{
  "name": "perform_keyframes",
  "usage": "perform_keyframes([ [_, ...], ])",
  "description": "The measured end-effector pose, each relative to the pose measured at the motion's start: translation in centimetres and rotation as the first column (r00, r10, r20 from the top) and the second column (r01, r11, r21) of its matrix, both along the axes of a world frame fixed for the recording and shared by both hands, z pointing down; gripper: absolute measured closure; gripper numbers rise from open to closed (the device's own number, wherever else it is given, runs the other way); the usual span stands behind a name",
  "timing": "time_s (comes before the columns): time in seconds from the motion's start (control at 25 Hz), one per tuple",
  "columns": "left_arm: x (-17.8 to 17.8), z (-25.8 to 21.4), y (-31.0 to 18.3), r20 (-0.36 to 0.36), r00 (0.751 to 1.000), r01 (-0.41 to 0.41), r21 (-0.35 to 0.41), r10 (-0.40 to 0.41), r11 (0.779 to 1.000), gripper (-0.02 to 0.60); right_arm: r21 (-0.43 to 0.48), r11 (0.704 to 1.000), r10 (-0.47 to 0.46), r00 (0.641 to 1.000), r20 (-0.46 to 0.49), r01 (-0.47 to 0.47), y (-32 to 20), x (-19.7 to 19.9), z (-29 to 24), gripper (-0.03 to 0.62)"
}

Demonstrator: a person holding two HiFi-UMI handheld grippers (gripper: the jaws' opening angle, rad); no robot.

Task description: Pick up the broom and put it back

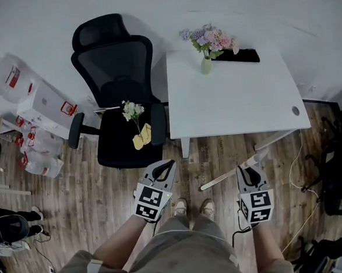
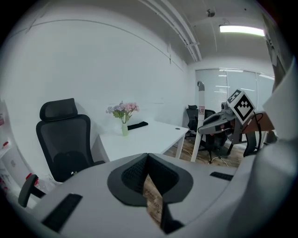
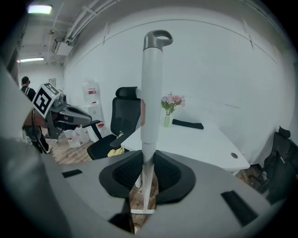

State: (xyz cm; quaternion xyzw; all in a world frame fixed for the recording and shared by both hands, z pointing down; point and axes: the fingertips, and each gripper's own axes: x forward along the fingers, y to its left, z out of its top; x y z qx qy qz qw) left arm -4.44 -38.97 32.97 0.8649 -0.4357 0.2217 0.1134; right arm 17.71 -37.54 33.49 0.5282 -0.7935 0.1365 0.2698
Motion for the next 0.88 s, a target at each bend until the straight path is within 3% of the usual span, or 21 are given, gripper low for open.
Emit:
perform_keyframes([
  [0.6,3.3,9.6,-2.3,0.074,0.997,0.033,-0.146,-0.022,0.989,0.566,-0.2,0.979,-0.037,0.998,-0.047,0.027,-1.9,1.9,15.1,0.497],
  [0.88,4.1,12.6,-4.1,0.092,0.995,0.042,-0.166,-0.027,0.985,0.566,-0.23,0.973,-0.011,0.999,-0.046,0.0,-4.3,2.7,20.3,0.497],
])
